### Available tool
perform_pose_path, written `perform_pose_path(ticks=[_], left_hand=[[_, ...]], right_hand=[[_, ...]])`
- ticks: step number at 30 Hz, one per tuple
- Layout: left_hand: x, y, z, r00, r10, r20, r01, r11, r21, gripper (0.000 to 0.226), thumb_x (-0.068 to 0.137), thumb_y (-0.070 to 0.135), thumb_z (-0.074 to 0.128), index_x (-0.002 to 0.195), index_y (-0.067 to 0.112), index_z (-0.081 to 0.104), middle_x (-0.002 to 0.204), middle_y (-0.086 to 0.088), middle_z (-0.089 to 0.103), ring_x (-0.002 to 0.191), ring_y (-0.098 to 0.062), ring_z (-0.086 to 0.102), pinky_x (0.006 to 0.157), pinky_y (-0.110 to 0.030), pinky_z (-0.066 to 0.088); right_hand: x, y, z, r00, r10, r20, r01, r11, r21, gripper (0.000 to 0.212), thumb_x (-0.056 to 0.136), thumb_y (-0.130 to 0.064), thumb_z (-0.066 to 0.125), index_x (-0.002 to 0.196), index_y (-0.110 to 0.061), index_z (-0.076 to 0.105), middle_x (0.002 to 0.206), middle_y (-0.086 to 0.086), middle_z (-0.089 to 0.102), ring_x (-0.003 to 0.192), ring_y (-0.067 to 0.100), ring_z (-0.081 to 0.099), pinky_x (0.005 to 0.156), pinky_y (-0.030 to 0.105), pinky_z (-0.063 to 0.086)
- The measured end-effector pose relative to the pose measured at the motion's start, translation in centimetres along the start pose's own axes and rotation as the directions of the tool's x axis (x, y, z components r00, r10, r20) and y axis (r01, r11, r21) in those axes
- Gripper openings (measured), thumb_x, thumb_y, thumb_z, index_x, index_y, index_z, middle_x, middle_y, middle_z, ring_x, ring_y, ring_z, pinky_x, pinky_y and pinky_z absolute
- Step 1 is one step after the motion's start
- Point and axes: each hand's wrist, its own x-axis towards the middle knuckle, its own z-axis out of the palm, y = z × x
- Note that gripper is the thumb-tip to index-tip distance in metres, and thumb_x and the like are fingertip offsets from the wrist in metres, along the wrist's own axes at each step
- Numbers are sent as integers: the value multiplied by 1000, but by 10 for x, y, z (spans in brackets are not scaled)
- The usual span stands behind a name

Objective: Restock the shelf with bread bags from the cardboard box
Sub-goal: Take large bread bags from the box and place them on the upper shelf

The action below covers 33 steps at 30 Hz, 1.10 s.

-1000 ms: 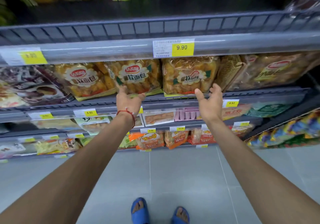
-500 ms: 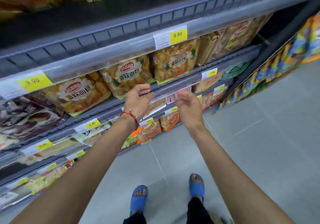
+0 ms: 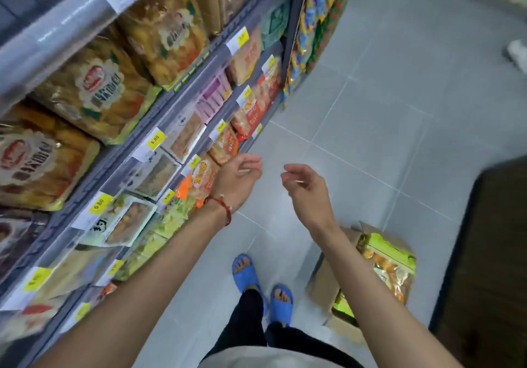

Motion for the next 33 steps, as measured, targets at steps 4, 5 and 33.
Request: perform_pose_path(ticks=[4, 5, 33], left_hand=[[-29, -23, 58, 989, -47, 140, 37, 997, 74, 23, 92, 4, 60, 112, 15, 66, 102, 0, 69, 83, -5, 60, 69, -15, 44], [-38, -29, 74, 983, -64, 170, 48, 994, 95, 22, 92, 5, 60, 110, 16, 66, 103, -2, 69, 84, -8, 61, 68, -16, 43], [-214, -168, 387, 847, -471, 248, 411, 875, 257, 18, 92, 17, 59, 107, 22, 67, 117, -4, 70, 114, -25, 63, 103, -40, 48]], right_hand=[[-41, 44, -49, 994, 85, -73, -82, 995, 53, 28, 83, -27, 60, 109, -25, 69, 101, 3, 73, 89, 13, 66, 81, 28, 53], [-52, 57, -63, 991, 108, -84, -103, 993, 59, 30, 81, -30, 59, 109, -28, 69, 103, 3, 73, 92, 14, 67, 84, 30, 53], [-168, 295, -410, 915, 374, -151, -392, 913, -115, 26, 103, -14, 57, 128, -12, 62, 110, 0, 67, 107, 20, 66, 93, 36, 56]])
